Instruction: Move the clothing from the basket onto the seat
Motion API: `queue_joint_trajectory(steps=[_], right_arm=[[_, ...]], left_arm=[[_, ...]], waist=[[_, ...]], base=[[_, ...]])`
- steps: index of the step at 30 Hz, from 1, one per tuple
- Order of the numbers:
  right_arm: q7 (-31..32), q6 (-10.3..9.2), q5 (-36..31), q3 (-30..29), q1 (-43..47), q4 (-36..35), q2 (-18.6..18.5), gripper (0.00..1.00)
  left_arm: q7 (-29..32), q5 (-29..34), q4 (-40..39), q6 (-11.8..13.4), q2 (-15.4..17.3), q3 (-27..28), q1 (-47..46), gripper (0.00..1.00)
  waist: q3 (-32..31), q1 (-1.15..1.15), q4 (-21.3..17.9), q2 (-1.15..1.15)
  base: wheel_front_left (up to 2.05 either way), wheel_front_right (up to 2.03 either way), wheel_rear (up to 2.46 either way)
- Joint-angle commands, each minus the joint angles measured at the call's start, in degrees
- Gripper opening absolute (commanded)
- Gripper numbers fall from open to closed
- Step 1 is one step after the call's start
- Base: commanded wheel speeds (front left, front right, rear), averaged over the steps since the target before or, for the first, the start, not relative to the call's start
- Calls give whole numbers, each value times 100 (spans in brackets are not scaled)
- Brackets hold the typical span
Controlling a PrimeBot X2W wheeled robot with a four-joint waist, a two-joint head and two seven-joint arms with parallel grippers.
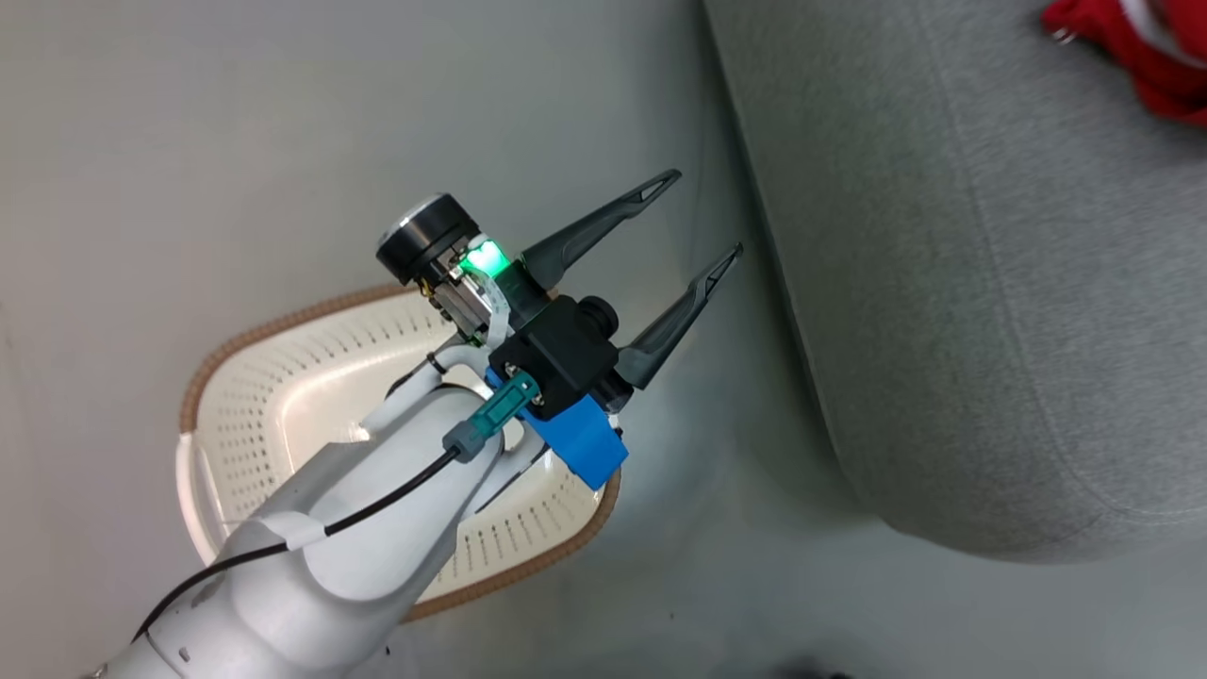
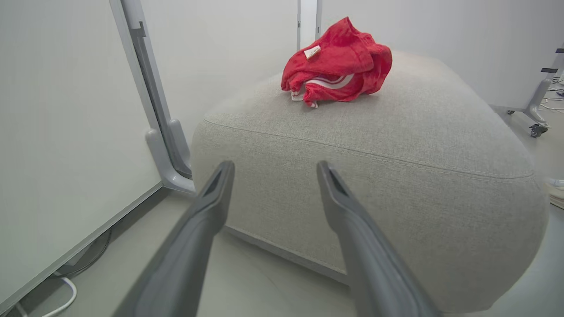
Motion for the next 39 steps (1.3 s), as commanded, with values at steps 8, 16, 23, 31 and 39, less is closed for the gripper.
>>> queue_joint_trajectory(steps=[8, 16, 23, 31, 39], right_arm=[[-21, 2, 117, -106, -162, 1289, 26, 0], [-21, 2, 61, -309, 44, 2646, 229, 0], [-21, 2, 107, -365, 51, 2954, 248, 99], [-21, 2, 107, -303, 878, 2583, 379, 100], [-21, 2, -10, -274, 2063, 1927, 612, 100]], left_arm=[[-16, 42, -19, -4, 83, -150, -367, 100], [-16, 0, -41, -4, 13, -272, -513, 100], [-16, -2, -13, -1, 23, -226, -394, 100], [-17, -56, -31, 85, -72, -50, 16, 100], [-16, -135, -81, 180, -157, 258, 505, 100]], waist=[[866, -1, -10, 0], [939, -1, 113, 0], [740, -1, 123, 0], [12, -1, 112, 0], [-692, -1, 151, 0]], base=[[0, 0, 0], [0, 0, 0], [0, 0, 0], [0, 0, 0], [0, 0, 0]])
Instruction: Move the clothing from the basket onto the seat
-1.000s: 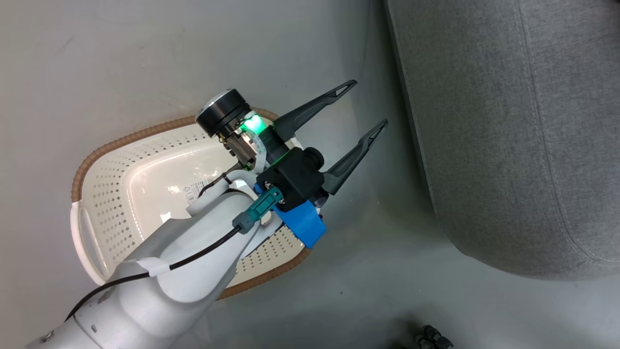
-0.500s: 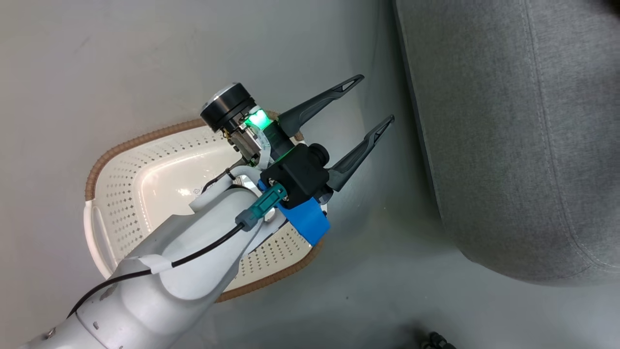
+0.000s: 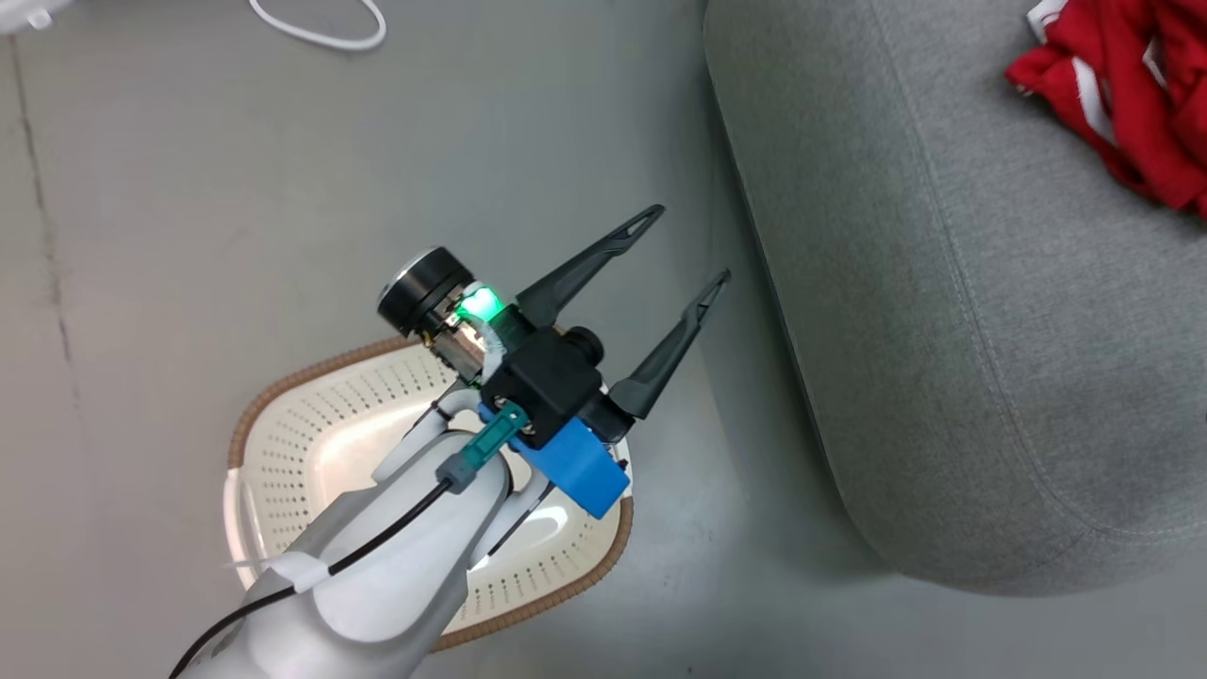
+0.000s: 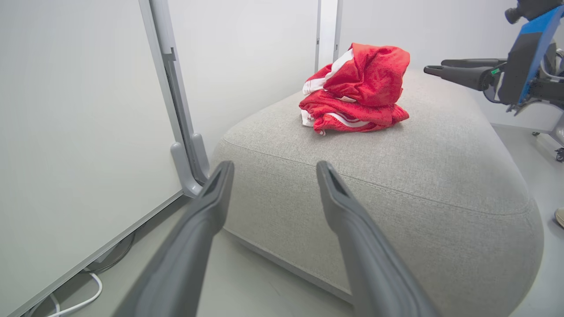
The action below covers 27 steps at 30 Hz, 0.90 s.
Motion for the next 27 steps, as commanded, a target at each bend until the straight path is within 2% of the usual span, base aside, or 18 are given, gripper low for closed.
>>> queue_joint_trajectory(steps=[1, 6, 14, 21, 27], right_arm=[[-23, 1, -11, 29, 166, -166, 60, 100], [-23, 1, -76, 233, 770, -916, 377, 100], [-24, 1, -146, 1038, 1198, -1822, 735, 100], [-23, 2, -157, 1672, 1358, -1986, 814, 100], [-23, 1, -174, 2079, 1581, -1955, 872, 100]], left_arm=[[-17, -50, -33, 51, -7, 99, 109, 100], [-17, -108, -94, 181, -9, 535, 479, 100], [-16, -127, -257, 405, 56, 1520, 1103, 100], [-16, -12, -443, 523, 16, 2356, 1671, 100], [-16, 106, -503, 505, -39, 2948, 2274, 100]], waist=[[-320, 1, 56, 0], [-696, 1, 194, 0], [-1269, 1, 568, 0], [-1748, 1, 971, 0], [-2147, 1, 1193, 0]], base=[[0, 0, 0], [0, 0, 0], [0, 0, 0], [0, 0, 0], [0, 0, 0]])
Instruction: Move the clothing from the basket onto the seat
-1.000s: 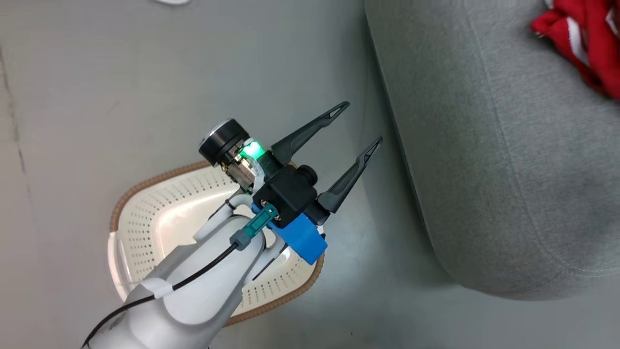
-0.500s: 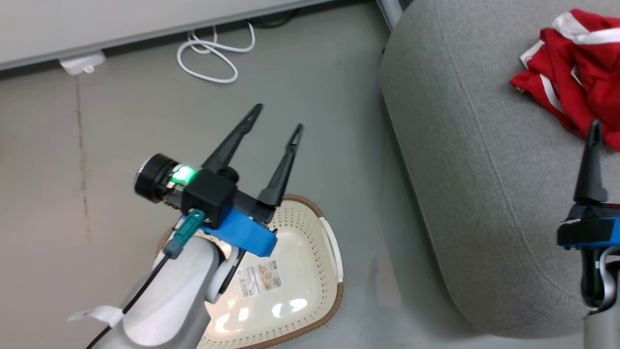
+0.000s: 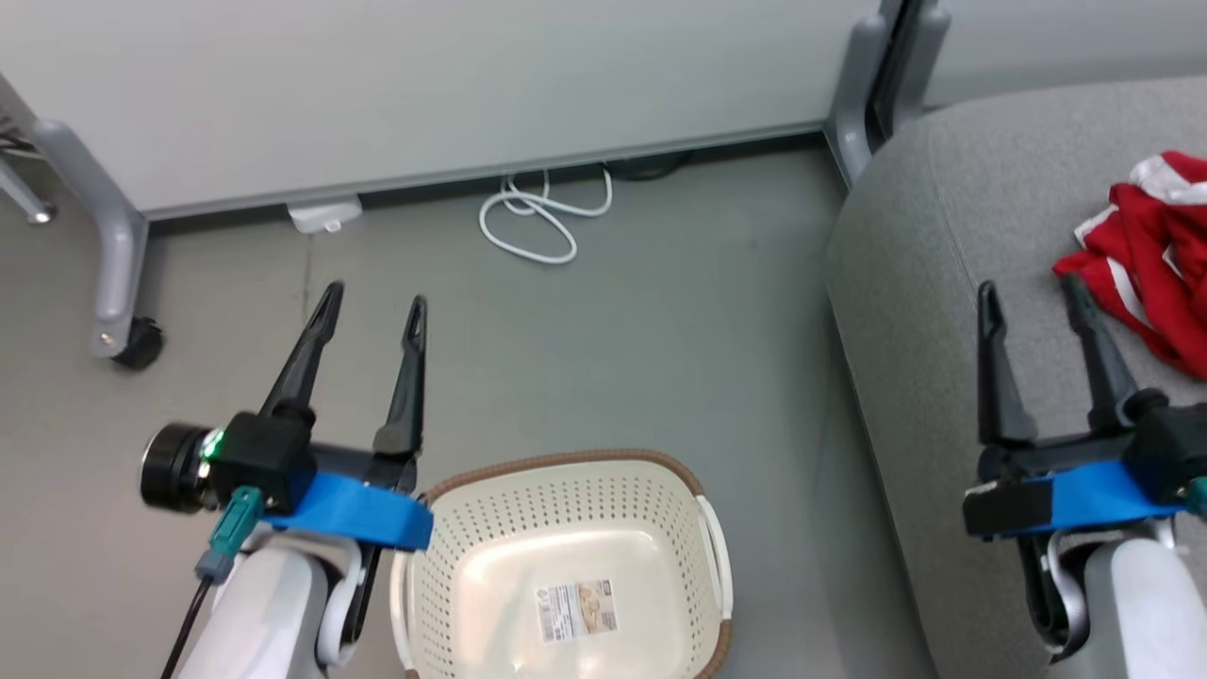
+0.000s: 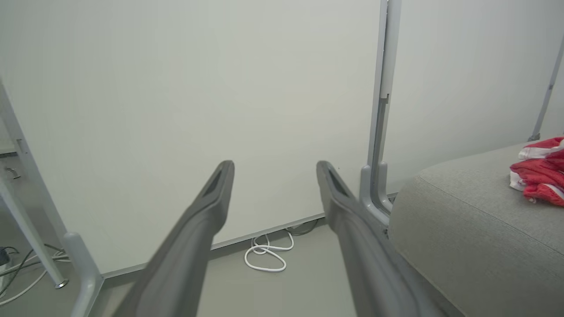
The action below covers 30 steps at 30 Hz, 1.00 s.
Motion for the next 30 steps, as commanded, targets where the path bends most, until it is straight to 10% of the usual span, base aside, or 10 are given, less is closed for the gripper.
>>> queue_joint_trajectory(steps=[1, 30], right_arm=[[-22, 1, -21, 63, 190, -25, 28, 100], [-22, 1, 98, 80, 1605, -23, 147, 100]], left_arm=[[-15, 54, -6, -1, -19, 118, 208, 100], [-16, 562, 50, -402, -520, 1198, 1548, 100]], waist=[[-263, 1, 165, 0], [-1187, 1, 424, 0]], base=[[0, 0, 0], [0, 0, 0]])
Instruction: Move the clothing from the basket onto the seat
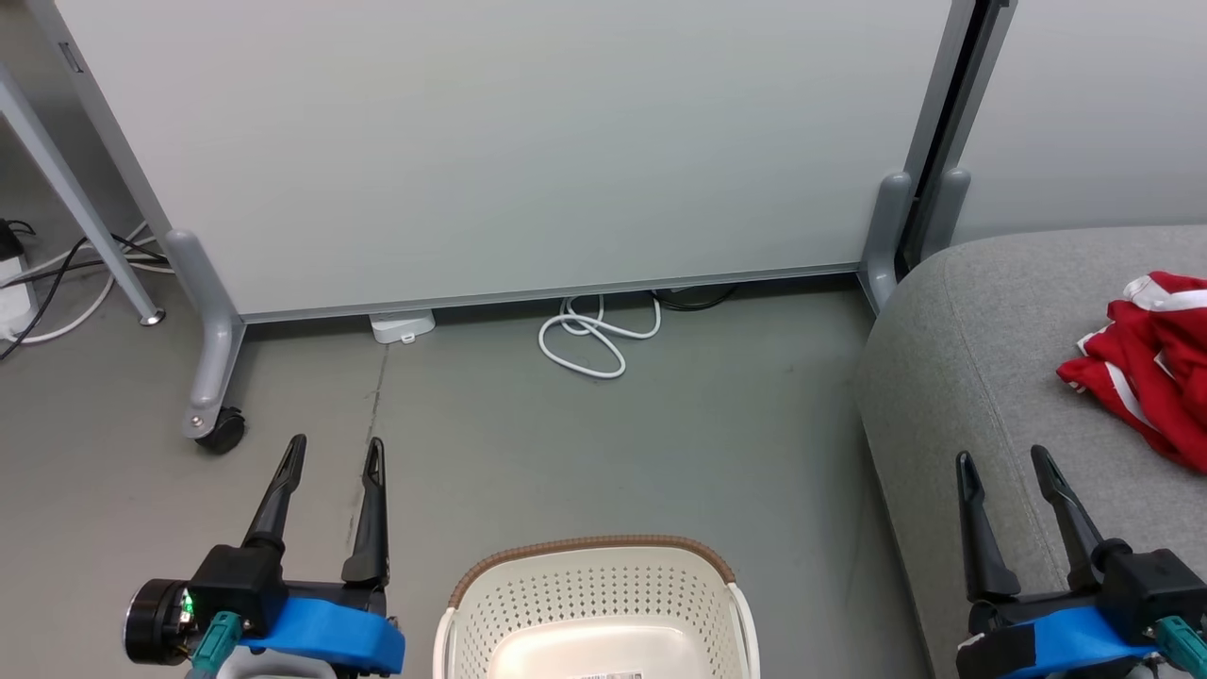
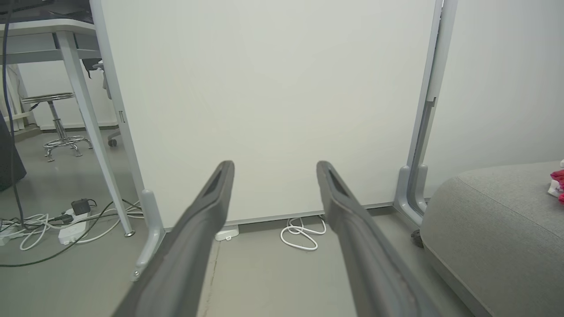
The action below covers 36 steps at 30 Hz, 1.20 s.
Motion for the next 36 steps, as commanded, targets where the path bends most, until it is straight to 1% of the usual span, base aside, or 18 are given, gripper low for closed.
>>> queue_joint_trajectory(steps=[1, 8, 9, 12, 20, 21, 36], right_arm=[[-22, 2, 63, 11, 86, 24, 12, 100], [-22, 2, 148, 46, 96, 55, 13, 100], [0, 0, 131, 42, 29, 55, 3, 0], [23, 0, 131, 40, 66, 229, 24, 0], [297, 0, 1082, -21, -55, 305, 22, 0], [297, 0, 1082, -21, -55, 305, 22, 0], [649, 0, 2678, -13, -158, 314, 17, 0]], left_arm=[[-15, 52, 16, -28, -21, 53, 43, 100], [-16, 149, 58, -79, -81, 136, 54, 100], [2, 127, 64, -69, -75, 119, 39, 0], [35, 125, 222, -69, -110, 109, 158, 0], [311, -796, 251, -93, -140, 281, 57, 0], [311, -796, 251, -93, -140, 281, 57, 0], [659, -2349, 176, -135, -192, 448, -7, 0]], waist=[[-25, 0, 5, -1], [-78, 0, 11, -1], [-80, 0, 11, -1], [-80, 1, 11, -1], [-67, 1, -2, -1], [-67, 1, -2, -1], [-40, 1, -28, -1]], base=[[0, 0, 0], [0, 0, 0], [0, 0, 0], [0, 0, 0], [0, 0, 0], [0, 0, 0], [0, 0, 0]])
